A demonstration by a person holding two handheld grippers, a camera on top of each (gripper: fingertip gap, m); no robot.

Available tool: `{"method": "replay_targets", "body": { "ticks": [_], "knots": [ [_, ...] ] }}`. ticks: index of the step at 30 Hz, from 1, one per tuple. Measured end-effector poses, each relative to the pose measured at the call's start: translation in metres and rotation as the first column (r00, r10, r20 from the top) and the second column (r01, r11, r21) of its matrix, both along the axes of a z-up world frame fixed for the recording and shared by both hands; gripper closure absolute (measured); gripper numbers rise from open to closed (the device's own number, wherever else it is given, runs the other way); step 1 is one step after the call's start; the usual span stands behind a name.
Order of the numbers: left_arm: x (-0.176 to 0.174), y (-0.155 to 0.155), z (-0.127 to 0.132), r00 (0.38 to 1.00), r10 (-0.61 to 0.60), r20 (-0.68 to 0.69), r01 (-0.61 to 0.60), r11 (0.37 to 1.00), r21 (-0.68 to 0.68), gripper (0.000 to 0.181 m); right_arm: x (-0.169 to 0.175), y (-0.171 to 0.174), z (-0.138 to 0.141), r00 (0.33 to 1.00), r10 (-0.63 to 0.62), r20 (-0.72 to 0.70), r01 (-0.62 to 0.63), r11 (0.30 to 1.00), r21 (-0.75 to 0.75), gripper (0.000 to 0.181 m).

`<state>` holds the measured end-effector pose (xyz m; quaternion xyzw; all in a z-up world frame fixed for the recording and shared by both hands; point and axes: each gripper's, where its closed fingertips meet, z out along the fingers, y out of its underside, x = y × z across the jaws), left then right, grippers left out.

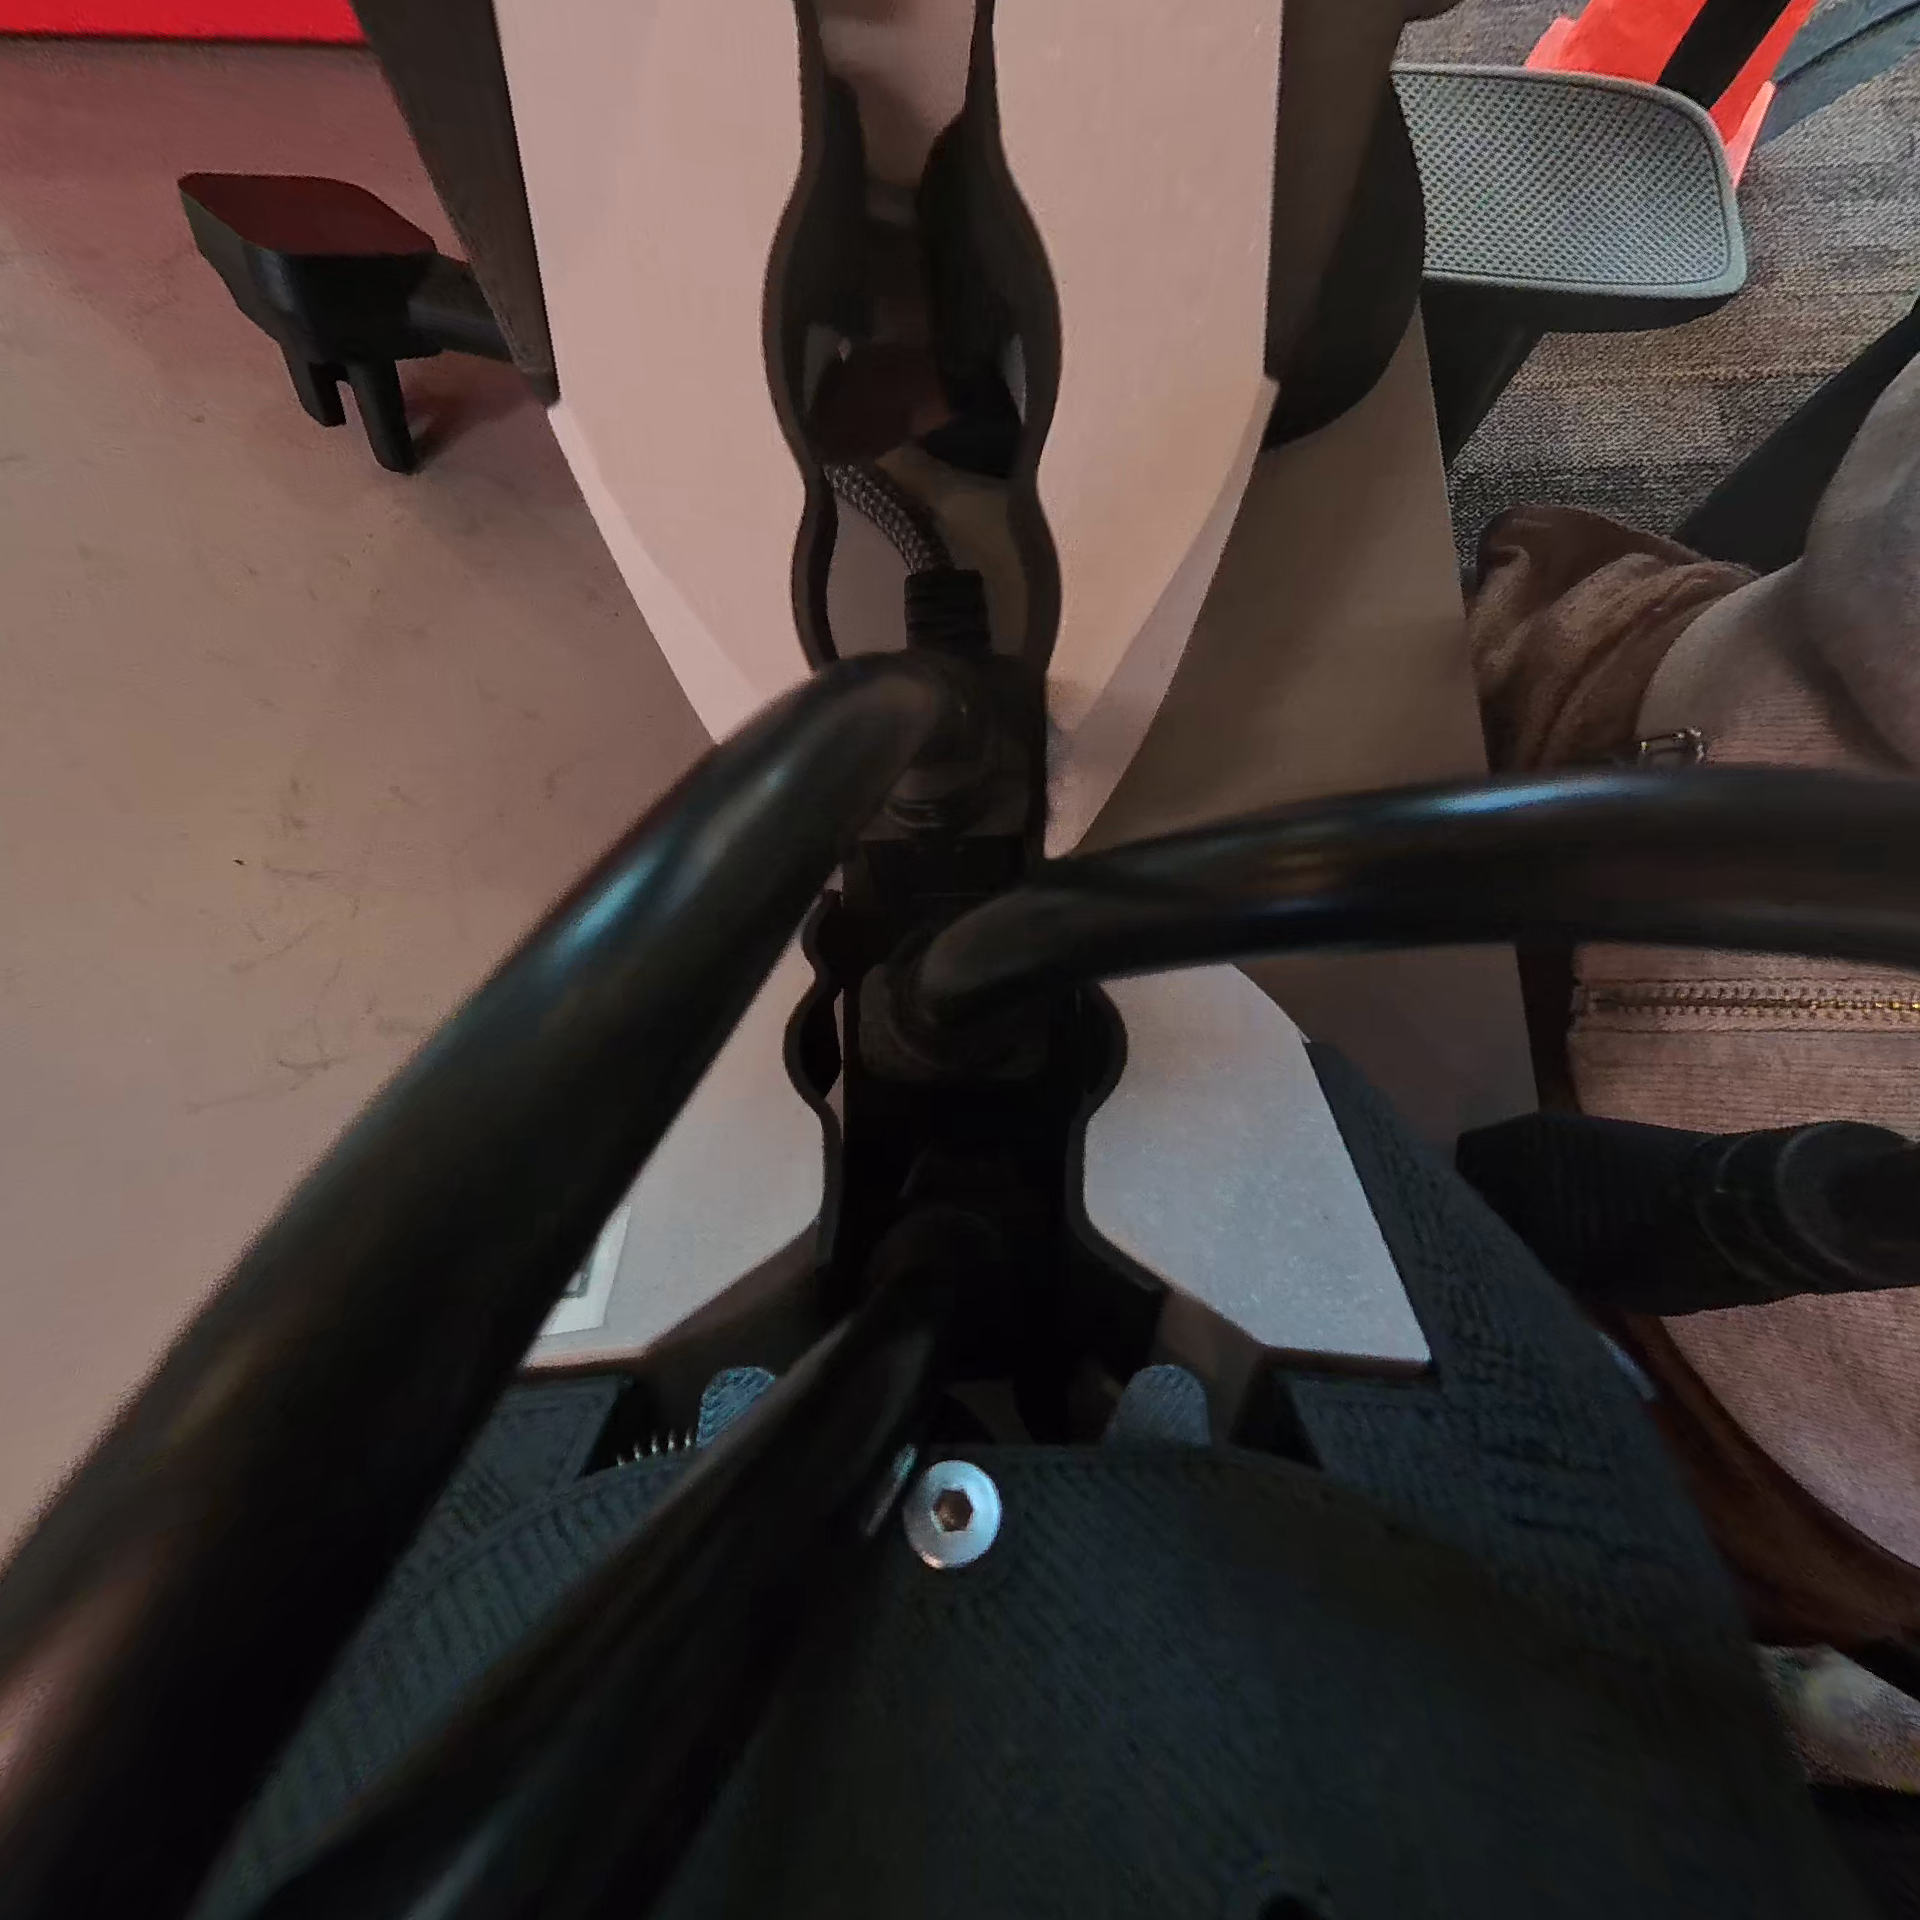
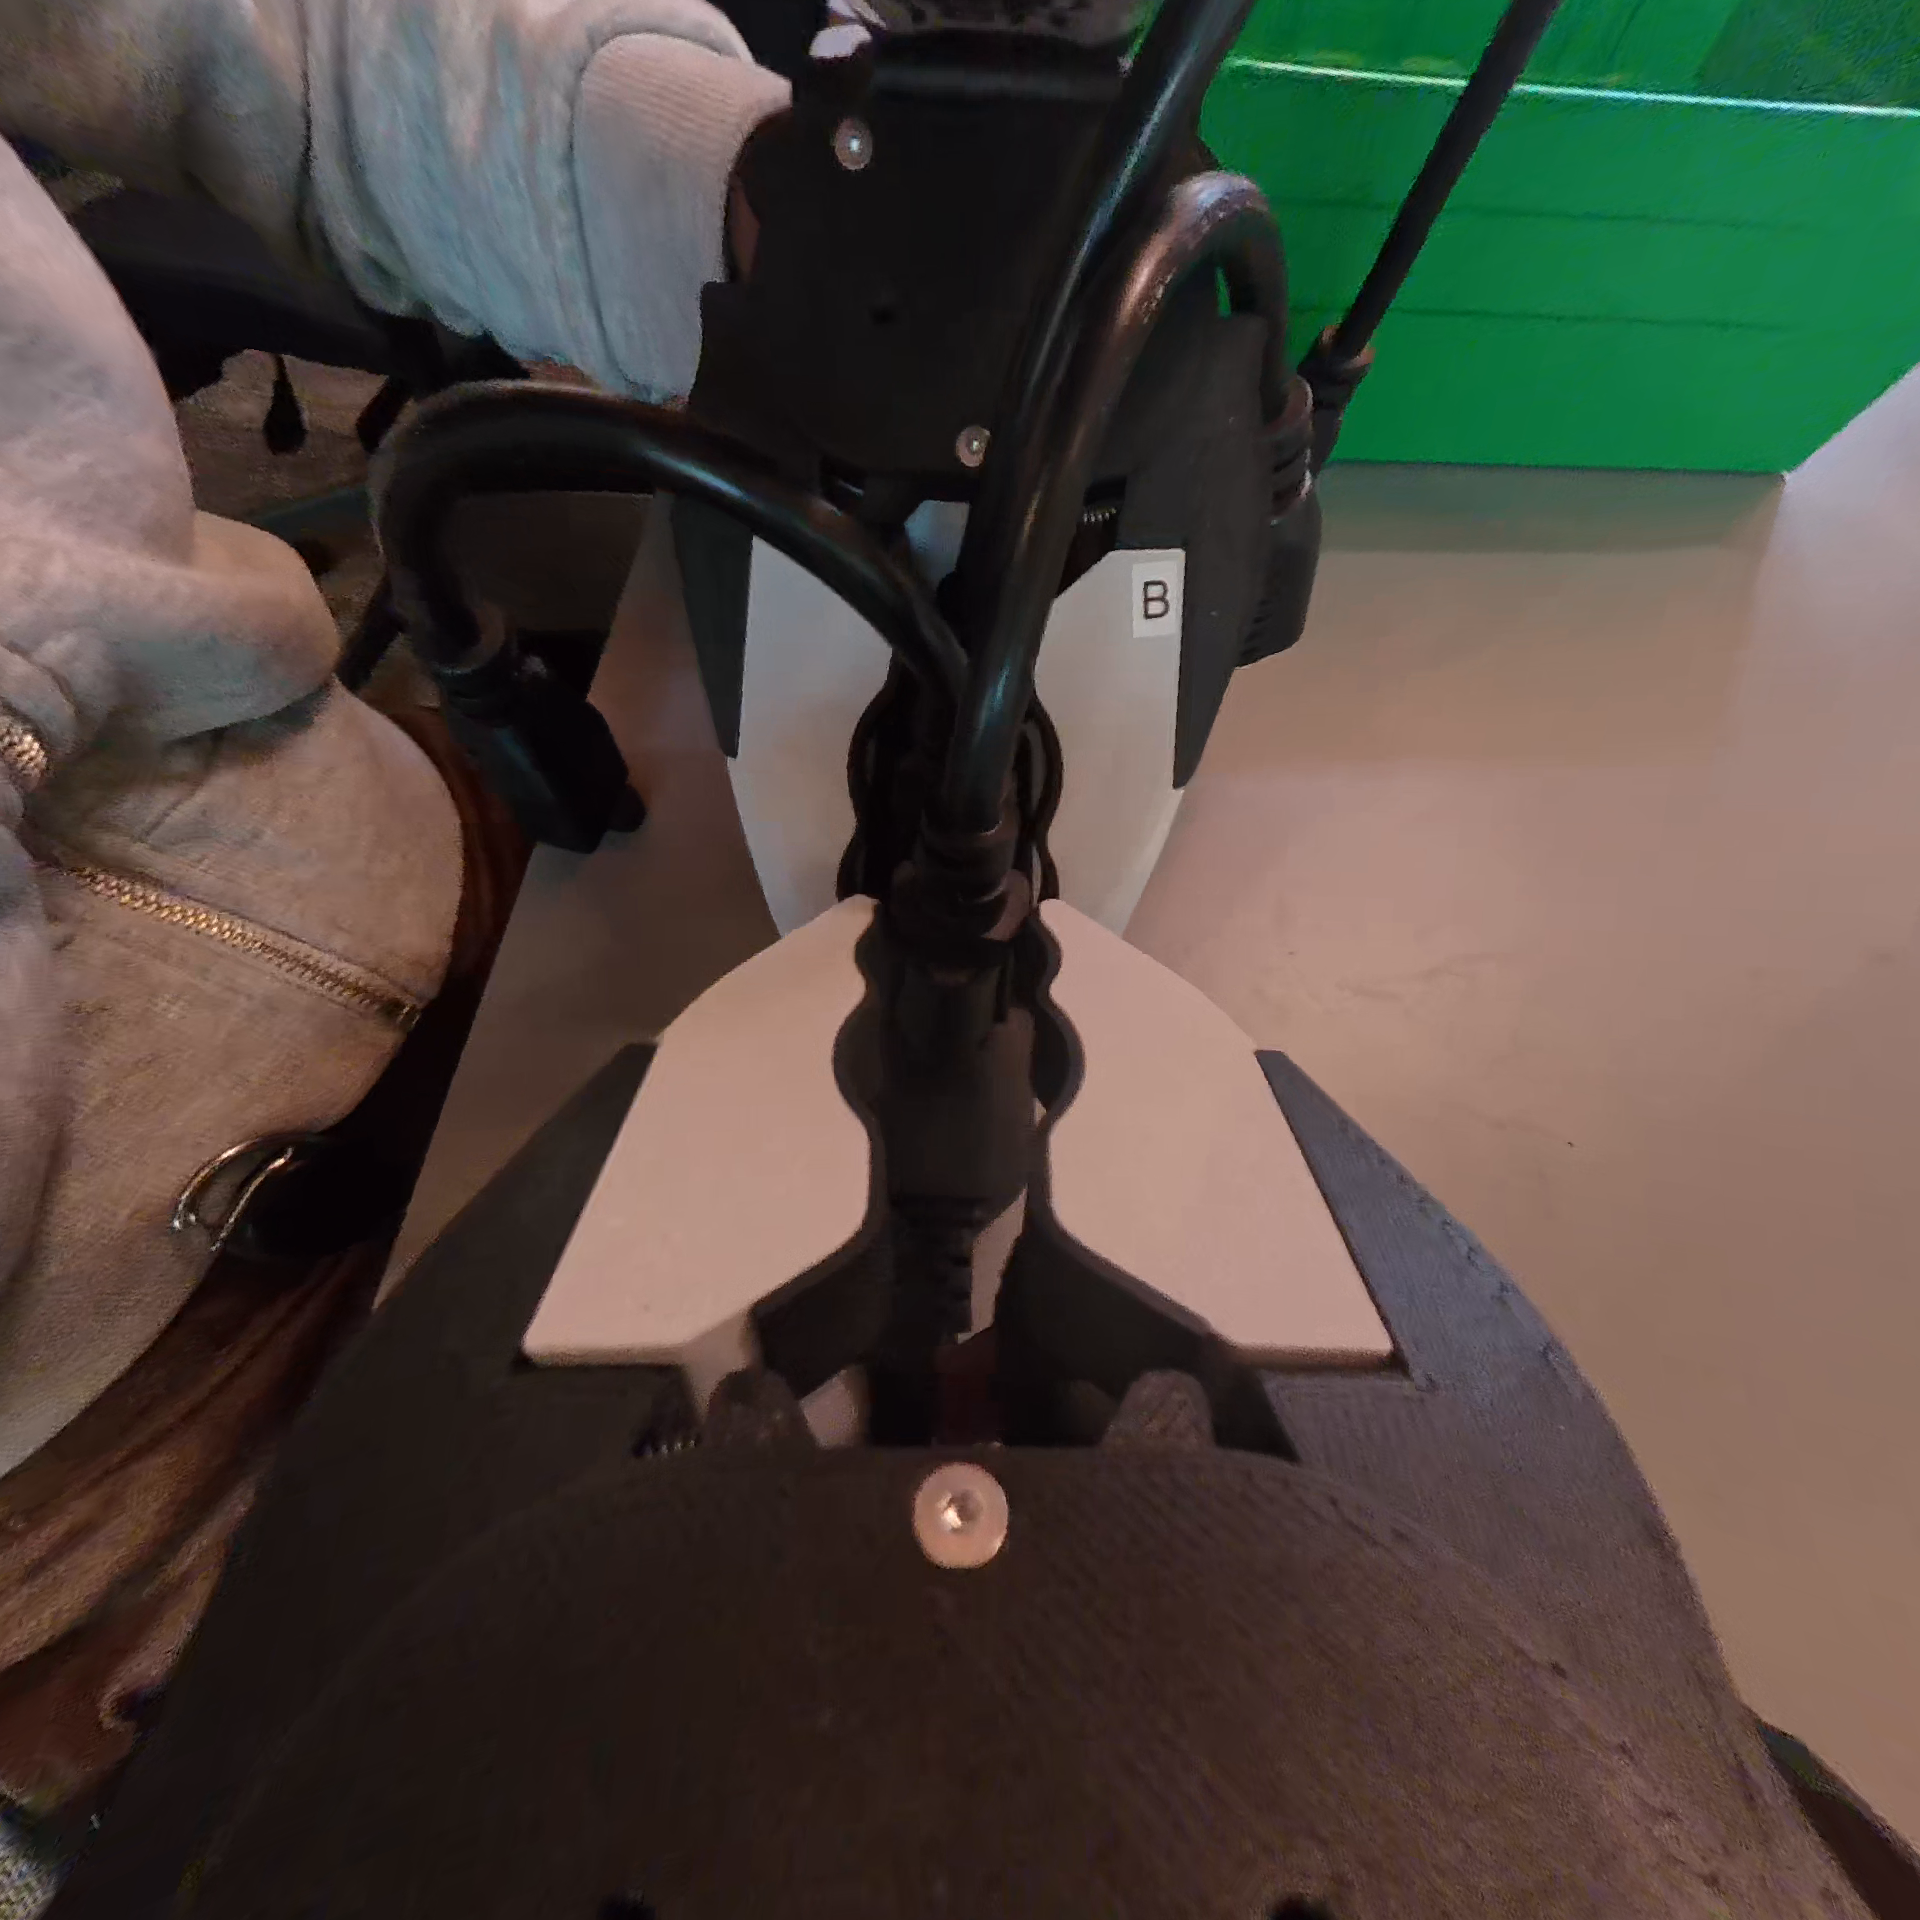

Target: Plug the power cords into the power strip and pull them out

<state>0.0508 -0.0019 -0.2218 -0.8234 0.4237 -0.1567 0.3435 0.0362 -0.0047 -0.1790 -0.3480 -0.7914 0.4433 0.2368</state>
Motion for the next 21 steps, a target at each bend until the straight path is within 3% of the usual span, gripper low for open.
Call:
{"method": "replay_targets", "body": {
  "ticks": [21],
  "knots": [
    [-0.0022,-0.0017,-0.0023,1.0,-0.014,0.0,0.014,0.999,-0.03,0.137,0.0023,0.0007,0.0021,0.999,0.033,0.014,-0.033,0.998,0.044,0.159]
  ]
}}
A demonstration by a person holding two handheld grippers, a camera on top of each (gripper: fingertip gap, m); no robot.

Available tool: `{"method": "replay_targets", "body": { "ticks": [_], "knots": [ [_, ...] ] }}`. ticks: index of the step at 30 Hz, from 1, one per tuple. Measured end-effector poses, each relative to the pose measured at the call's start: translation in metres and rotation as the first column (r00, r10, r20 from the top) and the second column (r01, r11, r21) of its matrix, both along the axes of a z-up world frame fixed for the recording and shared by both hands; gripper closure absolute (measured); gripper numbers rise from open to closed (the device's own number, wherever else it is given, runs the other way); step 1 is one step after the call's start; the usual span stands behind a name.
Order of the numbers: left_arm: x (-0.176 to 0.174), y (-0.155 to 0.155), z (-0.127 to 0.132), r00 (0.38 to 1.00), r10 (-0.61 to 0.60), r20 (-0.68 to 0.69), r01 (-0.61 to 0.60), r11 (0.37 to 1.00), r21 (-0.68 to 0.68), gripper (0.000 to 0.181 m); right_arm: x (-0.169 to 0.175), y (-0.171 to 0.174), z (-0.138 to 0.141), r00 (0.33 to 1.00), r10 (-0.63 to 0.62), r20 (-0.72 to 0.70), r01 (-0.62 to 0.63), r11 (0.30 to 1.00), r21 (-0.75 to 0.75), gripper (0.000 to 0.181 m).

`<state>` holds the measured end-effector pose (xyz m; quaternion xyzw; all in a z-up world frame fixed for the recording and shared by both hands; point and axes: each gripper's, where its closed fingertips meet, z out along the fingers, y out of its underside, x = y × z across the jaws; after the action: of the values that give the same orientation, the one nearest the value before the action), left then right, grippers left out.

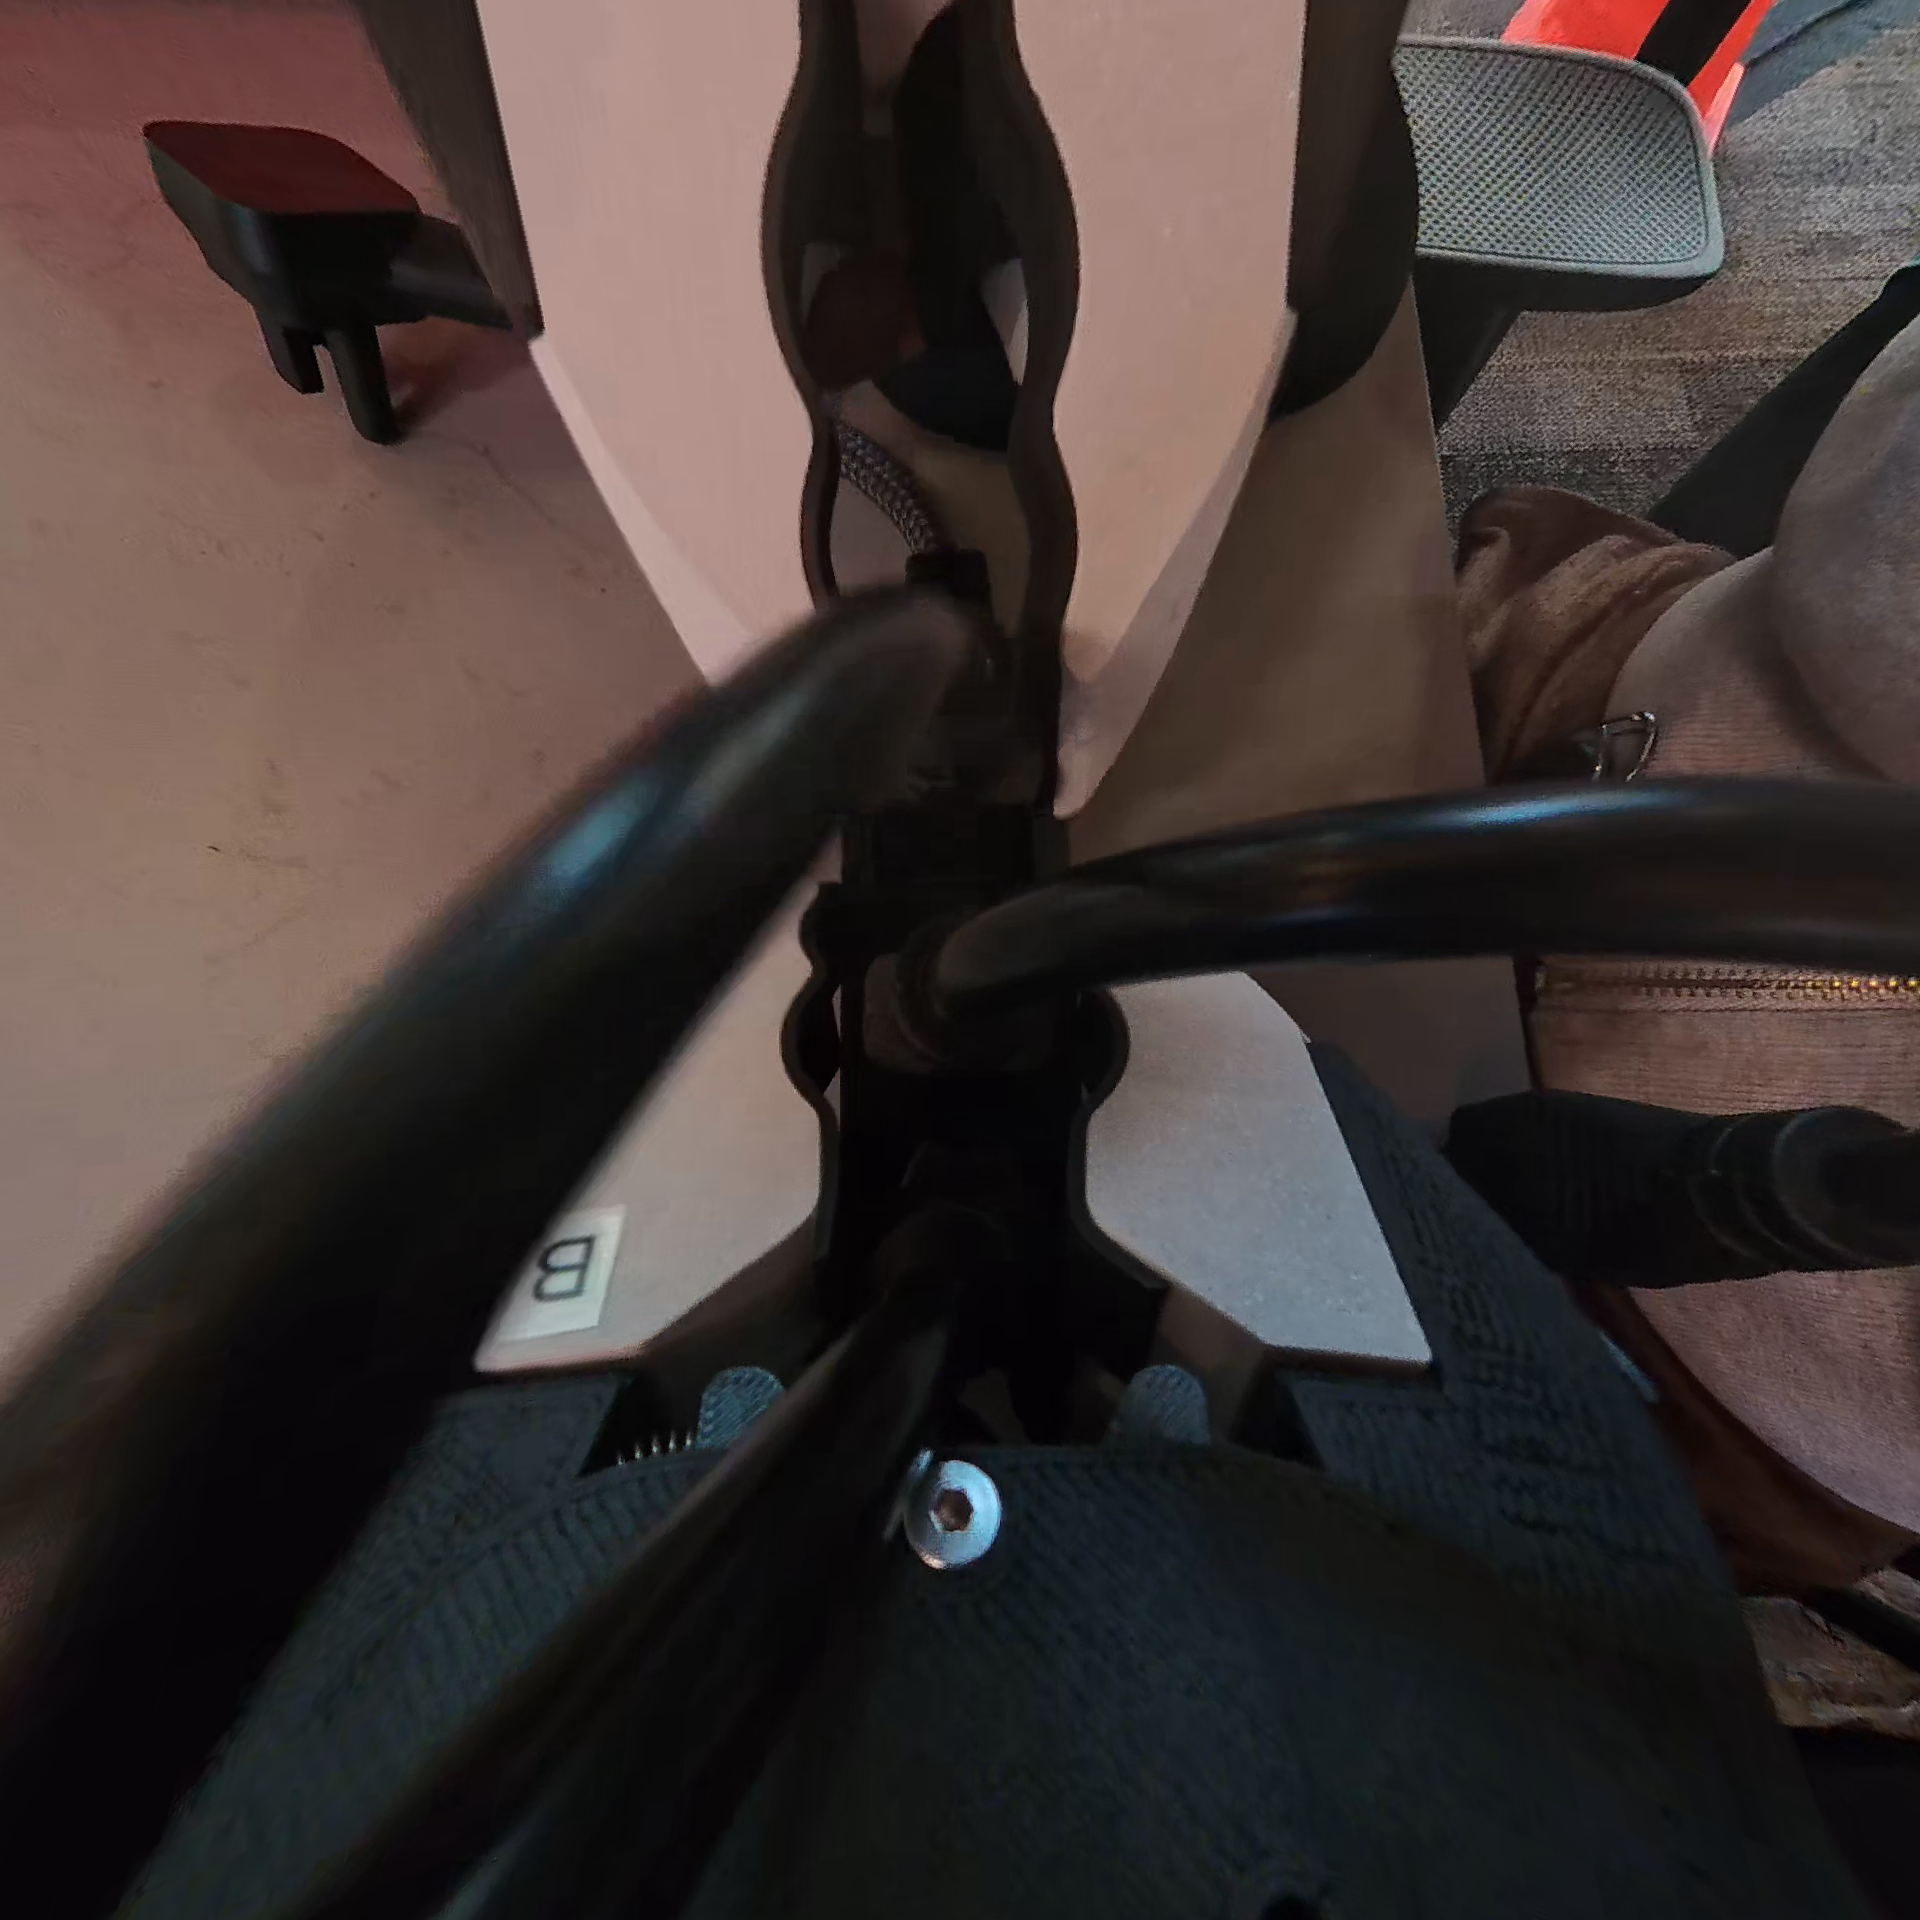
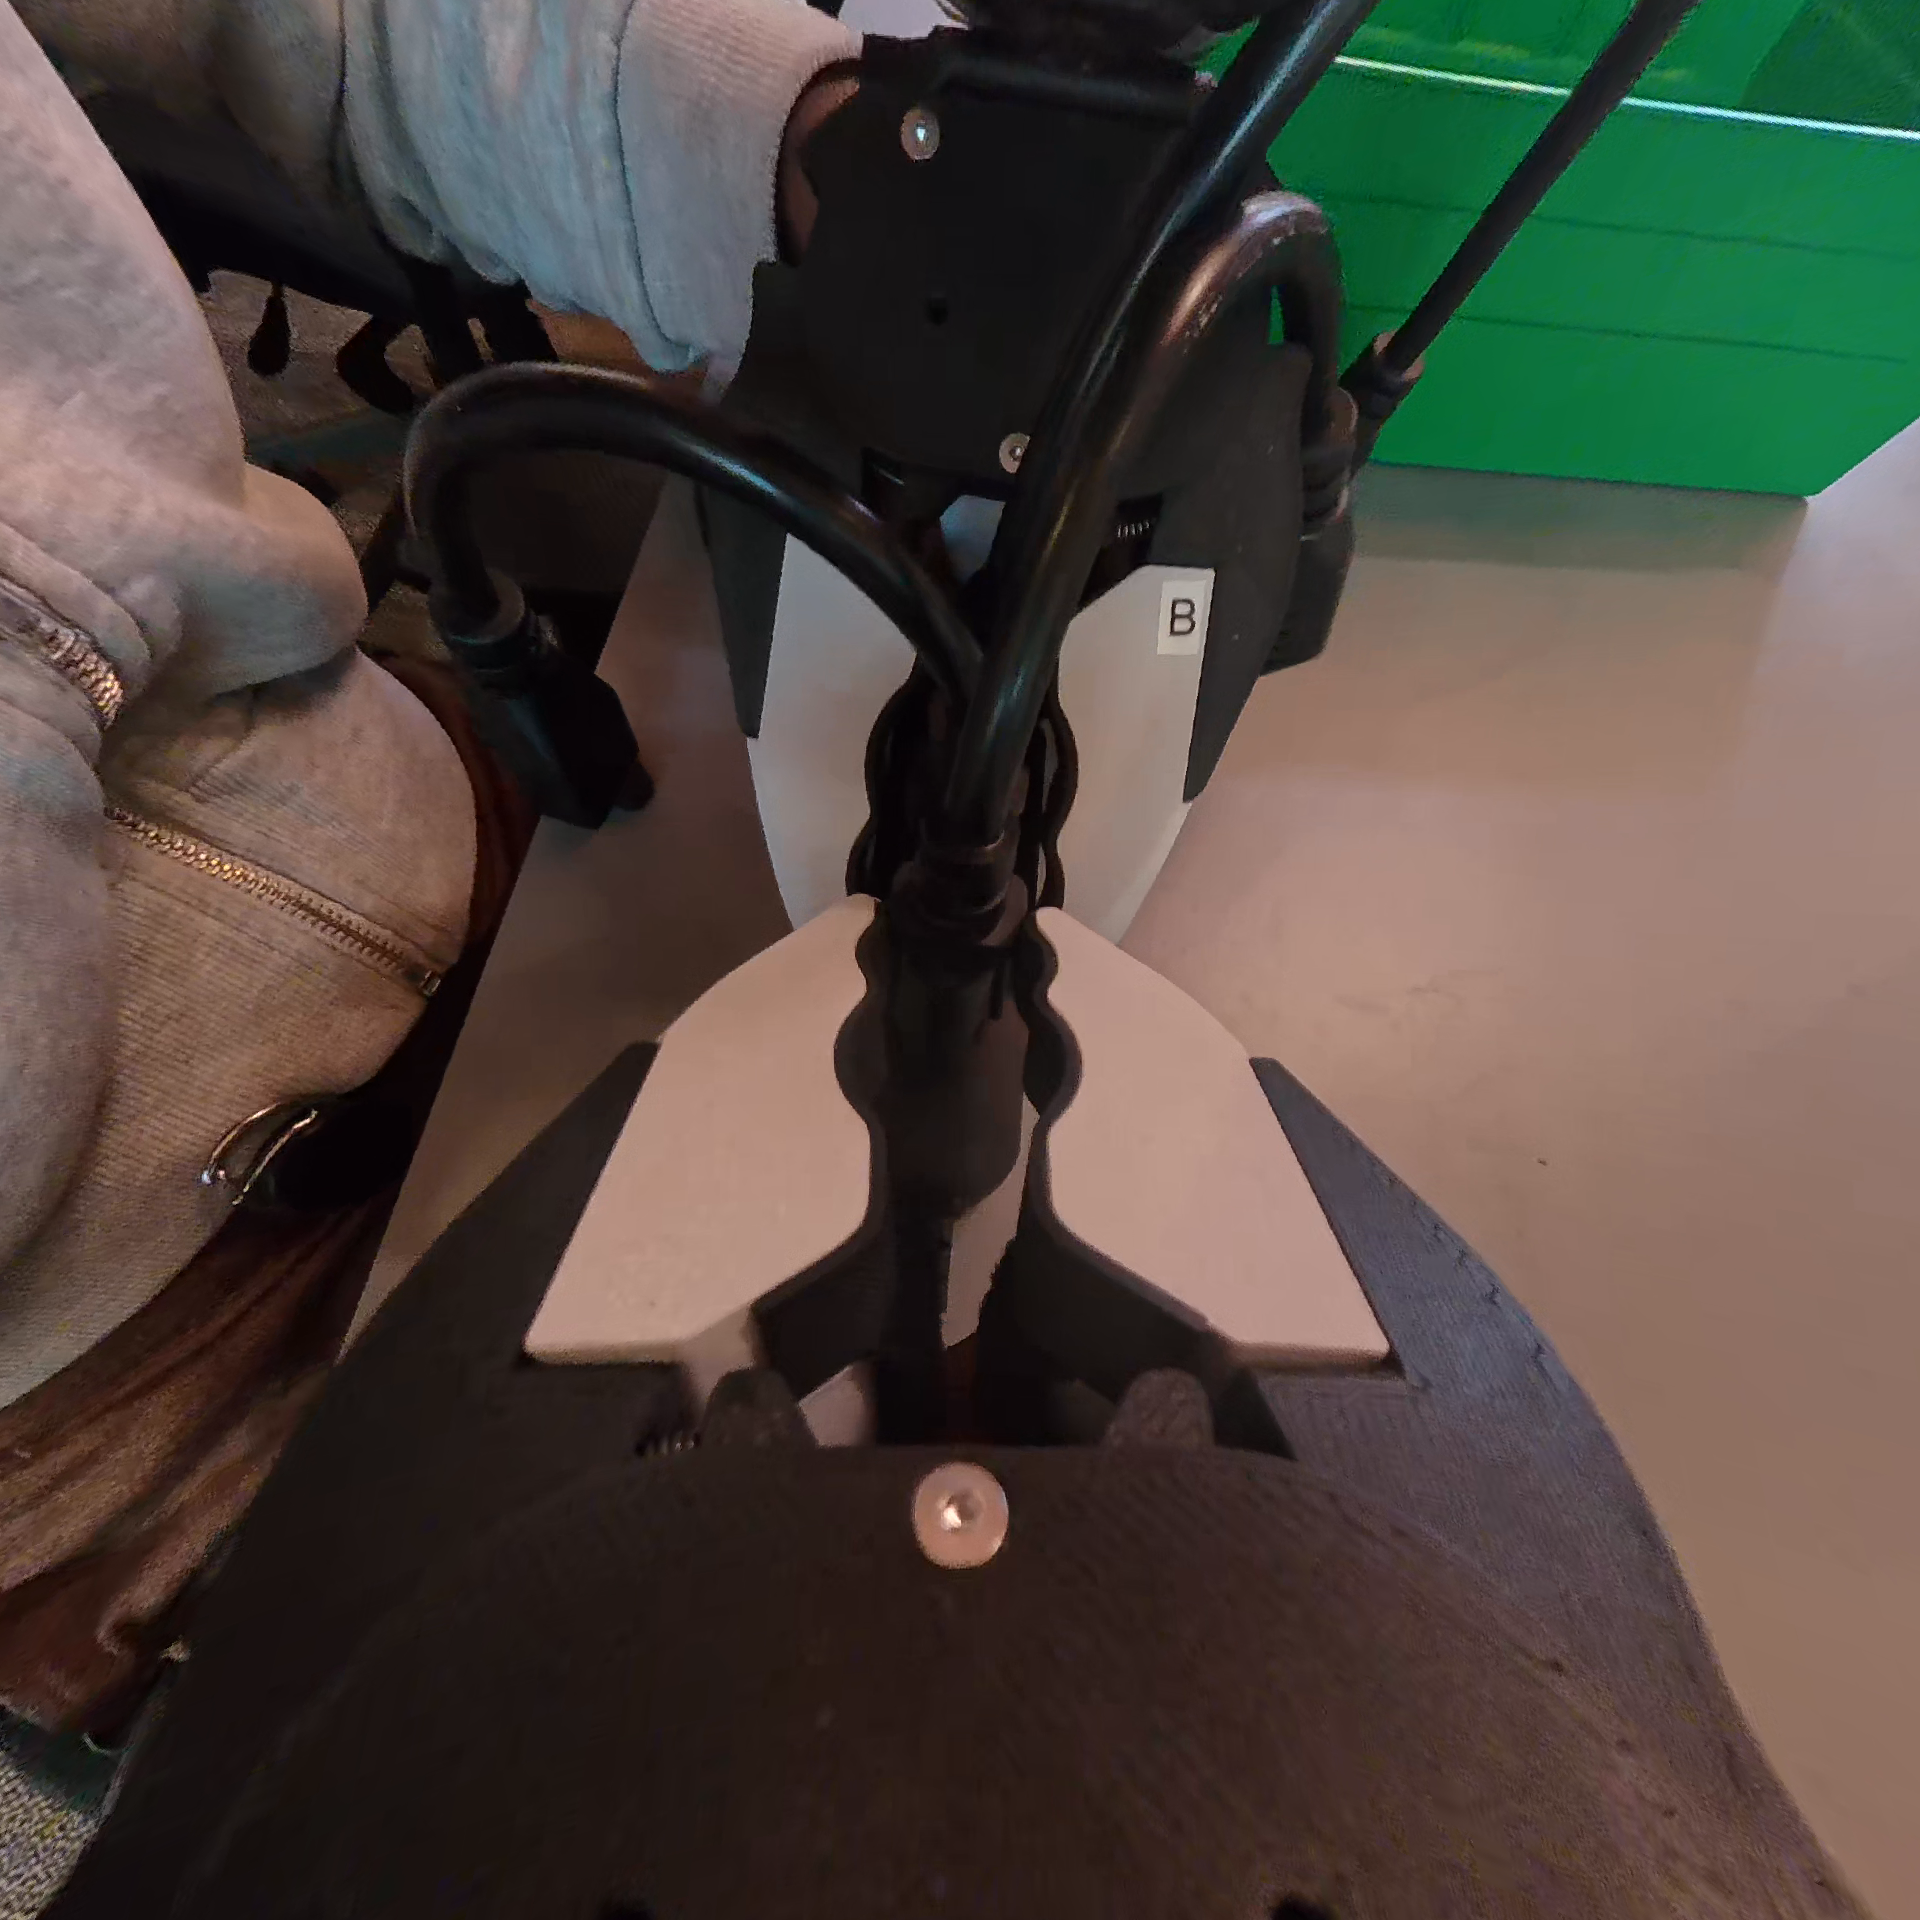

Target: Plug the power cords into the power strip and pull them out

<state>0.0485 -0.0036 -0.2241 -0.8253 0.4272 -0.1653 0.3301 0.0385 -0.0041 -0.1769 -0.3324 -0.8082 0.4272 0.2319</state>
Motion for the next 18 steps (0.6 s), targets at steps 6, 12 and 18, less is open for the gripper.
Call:
{"method": "replay_targets", "body": {
  "ticks": [6,12,18],
  "knots": [
    [0.0,0.0004,0.0005,1.0,-0.006,-0.001,0.006,1.0,0.004,0.137,-0.0023,-0.0024,0.0008,1.0,0.001,0.001,-0.001,1.0,0.003,0.159],
    [0.0013,0.0012,0.001,1.0,-0.007,-0.002,0.007,1.0,0.006,0.137,0.0037,0.0012,0.0005,1.0,-0.009,-0.006,0.009,1.0,0.0,0.159],
    [-0.001,-0.0004,0.0018,1.0,-0.01,-0.004,0.01,1.0,0.009,0.137,0.0004,-0.0028,0.0013,1.0,-0.013,-0.028,0.013,1.0,0.014,0.159]
  ]
}}
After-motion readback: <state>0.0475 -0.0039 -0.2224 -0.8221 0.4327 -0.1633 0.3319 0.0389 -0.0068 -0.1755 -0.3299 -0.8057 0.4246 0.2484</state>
